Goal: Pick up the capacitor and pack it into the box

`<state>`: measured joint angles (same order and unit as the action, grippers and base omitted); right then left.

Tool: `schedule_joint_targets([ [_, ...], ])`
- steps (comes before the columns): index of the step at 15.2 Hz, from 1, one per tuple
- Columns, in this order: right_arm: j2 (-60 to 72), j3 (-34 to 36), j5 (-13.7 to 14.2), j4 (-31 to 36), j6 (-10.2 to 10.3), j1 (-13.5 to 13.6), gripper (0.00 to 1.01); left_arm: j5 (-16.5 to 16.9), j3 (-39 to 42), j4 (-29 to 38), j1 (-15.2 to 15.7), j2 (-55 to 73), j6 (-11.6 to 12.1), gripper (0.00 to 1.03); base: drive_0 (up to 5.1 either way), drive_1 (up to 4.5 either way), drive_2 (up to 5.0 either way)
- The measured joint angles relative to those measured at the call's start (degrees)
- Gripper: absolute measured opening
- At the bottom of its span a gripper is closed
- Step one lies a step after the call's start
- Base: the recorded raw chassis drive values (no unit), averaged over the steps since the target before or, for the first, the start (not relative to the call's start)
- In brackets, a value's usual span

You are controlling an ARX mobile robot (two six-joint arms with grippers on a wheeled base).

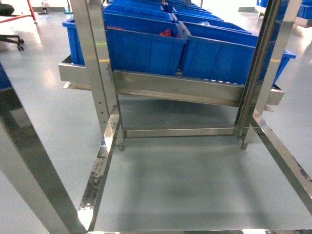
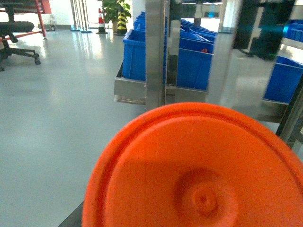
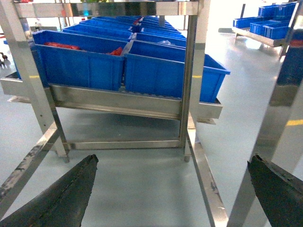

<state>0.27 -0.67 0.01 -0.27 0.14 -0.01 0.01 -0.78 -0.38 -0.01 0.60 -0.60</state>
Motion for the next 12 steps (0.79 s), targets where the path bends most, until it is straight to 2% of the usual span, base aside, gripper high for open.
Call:
schedule_joint_targets([
  [12,0.0,0.0,0.0,0.0,0.0,0.0,0.98,0.0,0.0,0.0,0.0,0.0,0.0,0.43,-5.0,2.47,2.5],
])
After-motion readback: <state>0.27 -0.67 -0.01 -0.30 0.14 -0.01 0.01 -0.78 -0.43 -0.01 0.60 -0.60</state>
